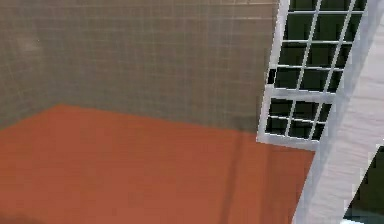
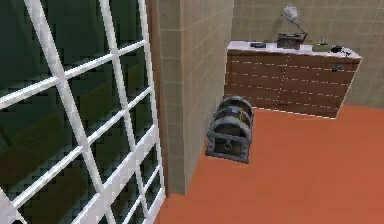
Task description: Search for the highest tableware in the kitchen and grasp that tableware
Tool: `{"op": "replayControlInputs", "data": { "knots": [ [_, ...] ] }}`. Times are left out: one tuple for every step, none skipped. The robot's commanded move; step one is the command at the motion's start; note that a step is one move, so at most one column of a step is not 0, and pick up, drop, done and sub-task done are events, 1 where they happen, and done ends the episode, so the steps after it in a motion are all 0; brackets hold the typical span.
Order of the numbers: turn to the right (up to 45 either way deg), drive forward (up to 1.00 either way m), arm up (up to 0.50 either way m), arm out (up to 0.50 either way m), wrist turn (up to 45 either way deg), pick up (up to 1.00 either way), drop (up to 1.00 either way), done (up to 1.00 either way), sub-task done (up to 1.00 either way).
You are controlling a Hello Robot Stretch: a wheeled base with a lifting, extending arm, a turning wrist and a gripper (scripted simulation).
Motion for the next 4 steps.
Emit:
{"op": "replayControlInputs", "data": {
  "knots": [
    [-3.0, 0.00, 0.00, 0.00, 0.0, 0.00, 0.00, 0.00, 0.00],
    [-24.0, 0.00, 0.00, 0.00, 0.0, 0.00, 0.00, 0.00, 0.00],
    [0.0, 0.40, 0.00, 0.00, 0.0, 0.00, 0.00, 0.00, 0.00],
    [45.0, 0.00, 0.00, 0.00, 0.0, 0.00, 0.00, 0.00, 0.00]
  ]
}}
